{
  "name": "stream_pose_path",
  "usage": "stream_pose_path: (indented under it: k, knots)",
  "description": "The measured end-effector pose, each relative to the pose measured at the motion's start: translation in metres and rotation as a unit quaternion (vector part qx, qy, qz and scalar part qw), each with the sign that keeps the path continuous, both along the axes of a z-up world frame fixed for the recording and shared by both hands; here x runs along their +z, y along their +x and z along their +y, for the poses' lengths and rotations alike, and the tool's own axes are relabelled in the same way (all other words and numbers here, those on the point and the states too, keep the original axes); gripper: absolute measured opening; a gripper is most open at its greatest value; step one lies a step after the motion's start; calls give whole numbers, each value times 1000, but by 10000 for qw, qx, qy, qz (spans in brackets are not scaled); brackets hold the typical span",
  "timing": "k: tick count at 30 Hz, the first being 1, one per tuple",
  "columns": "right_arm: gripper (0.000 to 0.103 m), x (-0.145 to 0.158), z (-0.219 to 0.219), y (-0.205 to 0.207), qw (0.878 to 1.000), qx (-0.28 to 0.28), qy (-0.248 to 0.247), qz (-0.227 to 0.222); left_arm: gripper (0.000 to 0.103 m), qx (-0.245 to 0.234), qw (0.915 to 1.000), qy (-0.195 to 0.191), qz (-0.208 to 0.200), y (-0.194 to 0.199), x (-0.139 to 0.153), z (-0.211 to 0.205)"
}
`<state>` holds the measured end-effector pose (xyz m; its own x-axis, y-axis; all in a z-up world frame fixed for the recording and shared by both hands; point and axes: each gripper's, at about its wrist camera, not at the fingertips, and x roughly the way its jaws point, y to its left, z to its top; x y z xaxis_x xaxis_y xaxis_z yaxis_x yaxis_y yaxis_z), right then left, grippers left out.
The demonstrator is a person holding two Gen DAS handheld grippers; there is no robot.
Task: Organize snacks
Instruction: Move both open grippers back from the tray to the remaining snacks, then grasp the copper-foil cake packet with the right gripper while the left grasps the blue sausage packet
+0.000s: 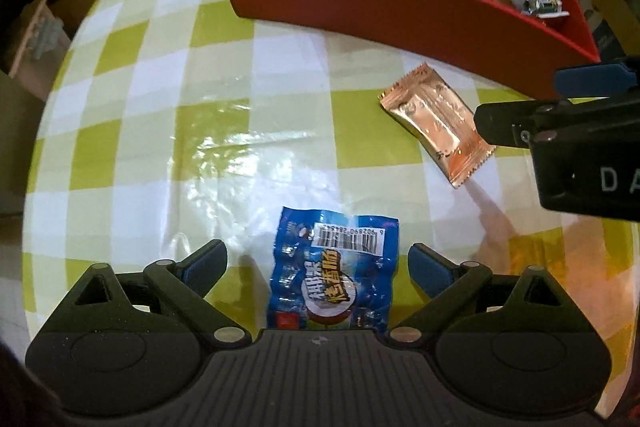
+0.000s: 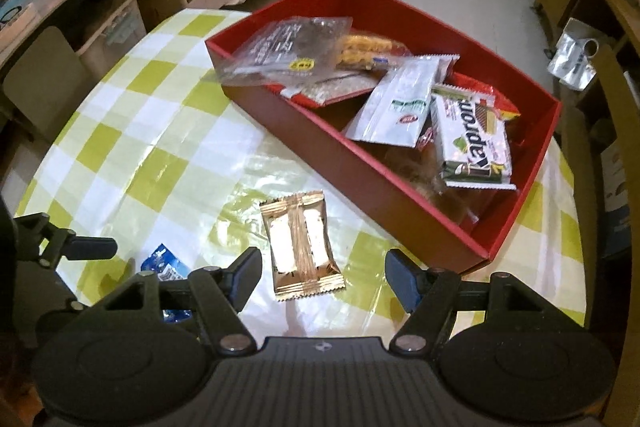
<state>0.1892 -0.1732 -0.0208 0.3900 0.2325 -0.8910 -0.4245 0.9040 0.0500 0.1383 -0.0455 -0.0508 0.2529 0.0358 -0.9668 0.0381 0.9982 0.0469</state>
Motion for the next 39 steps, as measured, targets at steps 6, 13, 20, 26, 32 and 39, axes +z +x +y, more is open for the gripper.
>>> stream_pose_path:
  k: [6, 13, 20, 26, 32, 39]
  knots:
    - [75, -9, 4, 7, 9998, -25, 53, 211, 89, 12, 9995, -142, 282, 1, -14, 3]
    - [75, -23, 21, 14, 9994, 67, -31, 343, 75, -151, 9994, -183, 243, -7, -8, 12]
    - [75, -43, 33, 25, 9984, 143, -207, 499, 75, -188, 9993, -271, 189, -8, -1, 20]
    - [73, -53, 45, 28, 9973, 354, -435, 481, 75, -294, 9995, -64, 128, -8, 0, 17]
    - [62, -52, 44, 26, 9973, 393, -393, 490, 78, -289, 9994, 105, 153, -4, -5, 18]
    - [52, -47, 33, 23, 9970, 366, -325, 606, 93, -134, 9995, -23, 270, 3, -11, 27]
